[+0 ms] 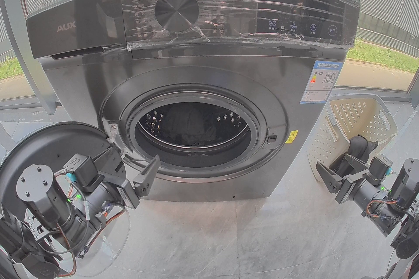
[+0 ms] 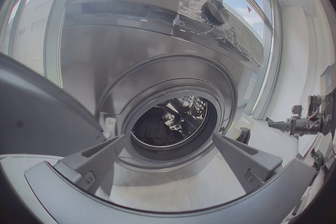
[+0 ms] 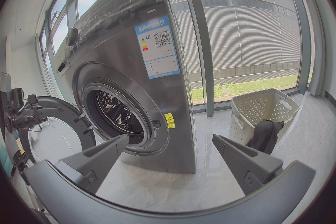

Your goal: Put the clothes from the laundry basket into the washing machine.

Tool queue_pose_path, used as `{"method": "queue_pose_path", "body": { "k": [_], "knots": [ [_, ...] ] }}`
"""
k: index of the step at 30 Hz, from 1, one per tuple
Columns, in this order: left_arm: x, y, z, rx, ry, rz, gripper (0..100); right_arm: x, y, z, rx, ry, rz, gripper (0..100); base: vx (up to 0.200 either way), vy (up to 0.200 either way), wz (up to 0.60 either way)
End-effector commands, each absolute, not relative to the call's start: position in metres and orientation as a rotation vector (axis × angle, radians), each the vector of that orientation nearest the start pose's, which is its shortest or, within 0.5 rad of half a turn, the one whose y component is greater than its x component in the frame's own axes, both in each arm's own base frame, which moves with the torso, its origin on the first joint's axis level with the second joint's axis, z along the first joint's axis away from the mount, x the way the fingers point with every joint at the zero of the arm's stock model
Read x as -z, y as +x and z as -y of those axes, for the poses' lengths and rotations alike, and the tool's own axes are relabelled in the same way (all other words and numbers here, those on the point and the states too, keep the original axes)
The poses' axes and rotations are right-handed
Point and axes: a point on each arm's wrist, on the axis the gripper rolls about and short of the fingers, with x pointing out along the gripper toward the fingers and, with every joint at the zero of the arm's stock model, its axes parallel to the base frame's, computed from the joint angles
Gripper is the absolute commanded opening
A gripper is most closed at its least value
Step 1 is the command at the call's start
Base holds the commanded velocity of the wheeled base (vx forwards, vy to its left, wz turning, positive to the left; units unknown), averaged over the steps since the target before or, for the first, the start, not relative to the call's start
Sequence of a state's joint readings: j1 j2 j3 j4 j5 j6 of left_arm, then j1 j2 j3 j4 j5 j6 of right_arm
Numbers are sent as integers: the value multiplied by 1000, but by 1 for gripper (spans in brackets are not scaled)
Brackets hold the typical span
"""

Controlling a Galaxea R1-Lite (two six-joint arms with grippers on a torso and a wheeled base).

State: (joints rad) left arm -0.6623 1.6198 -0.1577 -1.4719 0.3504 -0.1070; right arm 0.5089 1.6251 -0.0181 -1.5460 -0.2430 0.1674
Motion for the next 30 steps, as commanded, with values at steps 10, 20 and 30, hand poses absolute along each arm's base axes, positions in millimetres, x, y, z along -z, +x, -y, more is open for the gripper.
{"method": "queue_pose_path", "body": {
  "k": [10,20,30],
  "knots": [
    [-136,148,89,245,-96,26,100,-128,143,-75,-260,145,-73,100,-200,0,0],
    [-145,132,78,239,-113,61,100,-132,98,-52,-278,113,-147,100,-200,0,0],
    [-143,98,56,235,-96,-35,100,-133,66,-23,-154,116,-98,100,0,0,0]
  ]
}}
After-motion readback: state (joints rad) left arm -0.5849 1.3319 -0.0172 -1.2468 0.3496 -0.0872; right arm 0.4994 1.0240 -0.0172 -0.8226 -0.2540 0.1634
